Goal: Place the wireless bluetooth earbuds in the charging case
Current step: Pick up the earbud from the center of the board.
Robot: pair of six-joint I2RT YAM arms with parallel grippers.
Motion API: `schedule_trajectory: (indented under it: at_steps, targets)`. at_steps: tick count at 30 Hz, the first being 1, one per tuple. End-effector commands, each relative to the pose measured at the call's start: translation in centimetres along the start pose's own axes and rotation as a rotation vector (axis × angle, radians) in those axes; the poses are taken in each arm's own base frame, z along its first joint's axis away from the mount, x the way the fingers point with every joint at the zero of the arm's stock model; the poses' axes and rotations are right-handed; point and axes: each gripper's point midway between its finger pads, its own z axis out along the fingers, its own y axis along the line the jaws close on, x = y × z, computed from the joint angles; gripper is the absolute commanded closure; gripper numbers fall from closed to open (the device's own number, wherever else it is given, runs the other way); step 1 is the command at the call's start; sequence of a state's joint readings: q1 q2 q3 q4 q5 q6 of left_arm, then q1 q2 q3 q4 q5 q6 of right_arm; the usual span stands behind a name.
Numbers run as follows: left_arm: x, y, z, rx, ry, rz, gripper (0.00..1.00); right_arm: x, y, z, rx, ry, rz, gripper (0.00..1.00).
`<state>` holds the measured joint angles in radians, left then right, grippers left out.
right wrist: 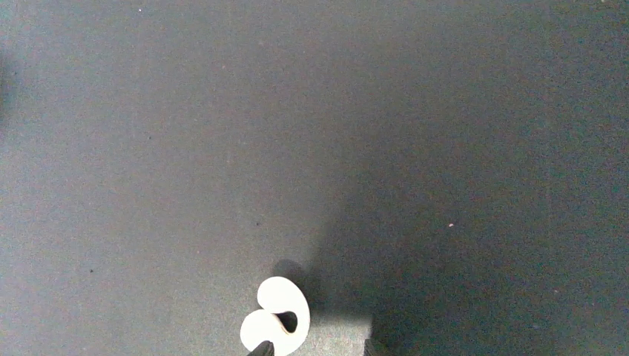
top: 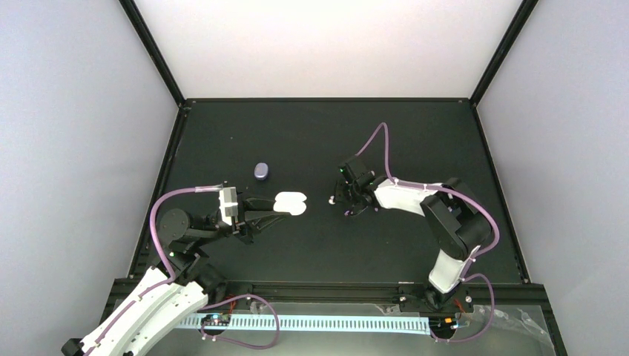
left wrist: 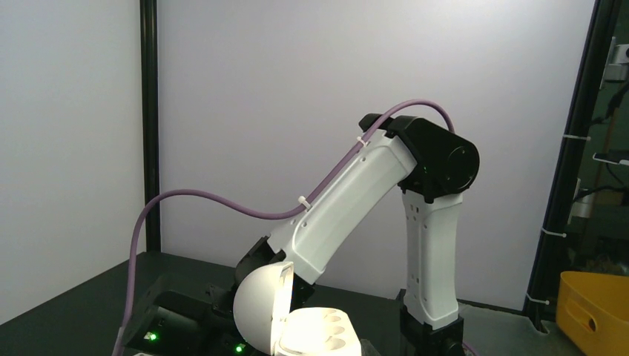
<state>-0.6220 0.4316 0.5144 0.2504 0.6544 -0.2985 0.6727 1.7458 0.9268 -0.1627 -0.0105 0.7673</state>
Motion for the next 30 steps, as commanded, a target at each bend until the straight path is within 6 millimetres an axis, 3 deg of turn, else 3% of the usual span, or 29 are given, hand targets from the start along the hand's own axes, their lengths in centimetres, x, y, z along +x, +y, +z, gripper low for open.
schedule_trajectory:
  at_steps: [1, 14, 24, 30]
  targets:
    - [-0.3, 0.2, -0.1, -0.012, -0.014, 0.007, 0.99, -0.6, -0.2, 0.5, 0.017, -0.013, 0.006, 0.69]
    - [-0.3, 0.2, -0.1, -0.012, -0.014, 0.005, 0.99, -0.6, 0.5, 1.1, 0.001, 0.01, -0.008, 0.73]
    - [-0.2, 0.2, -0.1, -0.012, -0.014, 0.002, 0.98, -0.2, 1.0, 1.1, -0.028, 0.026, -0.003, 0.86]
    - [-0.2, 0.2, -0.1, -0.01, -0.016, 0.0, 0.99, -0.1, 2.1, 1.1, -0.067, 0.046, 0.004, 0.82]
